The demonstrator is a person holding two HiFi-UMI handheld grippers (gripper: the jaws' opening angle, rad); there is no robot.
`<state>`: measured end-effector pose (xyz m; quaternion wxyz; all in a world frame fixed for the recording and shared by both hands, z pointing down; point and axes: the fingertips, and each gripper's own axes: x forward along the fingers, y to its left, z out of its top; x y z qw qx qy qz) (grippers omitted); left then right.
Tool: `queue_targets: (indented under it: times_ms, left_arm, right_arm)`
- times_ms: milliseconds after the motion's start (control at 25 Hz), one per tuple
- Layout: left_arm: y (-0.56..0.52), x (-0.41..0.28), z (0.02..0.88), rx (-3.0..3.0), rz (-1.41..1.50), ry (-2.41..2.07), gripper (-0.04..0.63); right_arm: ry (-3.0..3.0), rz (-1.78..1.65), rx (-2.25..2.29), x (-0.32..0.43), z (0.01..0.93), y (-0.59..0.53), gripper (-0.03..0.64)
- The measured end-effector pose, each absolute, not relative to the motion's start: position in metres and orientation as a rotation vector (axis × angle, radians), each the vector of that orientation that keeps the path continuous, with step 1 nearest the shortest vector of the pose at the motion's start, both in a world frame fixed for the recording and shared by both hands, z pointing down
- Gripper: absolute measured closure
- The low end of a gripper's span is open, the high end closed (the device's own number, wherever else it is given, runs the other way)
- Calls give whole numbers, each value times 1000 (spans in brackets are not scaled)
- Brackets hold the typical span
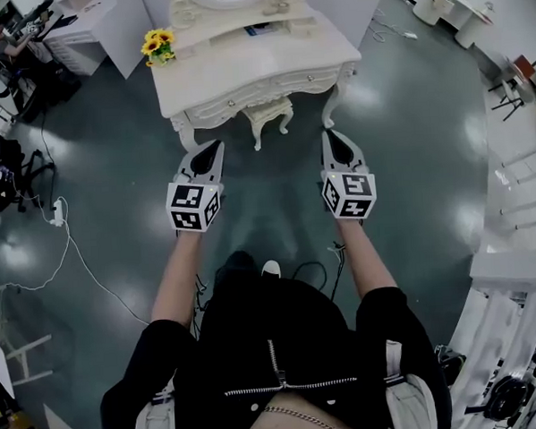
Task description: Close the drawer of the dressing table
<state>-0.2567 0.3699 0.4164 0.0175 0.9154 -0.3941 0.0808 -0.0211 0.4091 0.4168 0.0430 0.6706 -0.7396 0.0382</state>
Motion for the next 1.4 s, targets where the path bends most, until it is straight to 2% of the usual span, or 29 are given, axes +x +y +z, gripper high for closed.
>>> queue_targets:
  times_ms: [440,1400]
  left_arm:
    - [322,-234,428,2829,228,-1200,574]
    - [35,-156,433,2916,266,-983,574]
  right_arm:
    - [-2251,146,2040,1,432,363,609]
    - [-2135,168,2109,50,431,112,611]
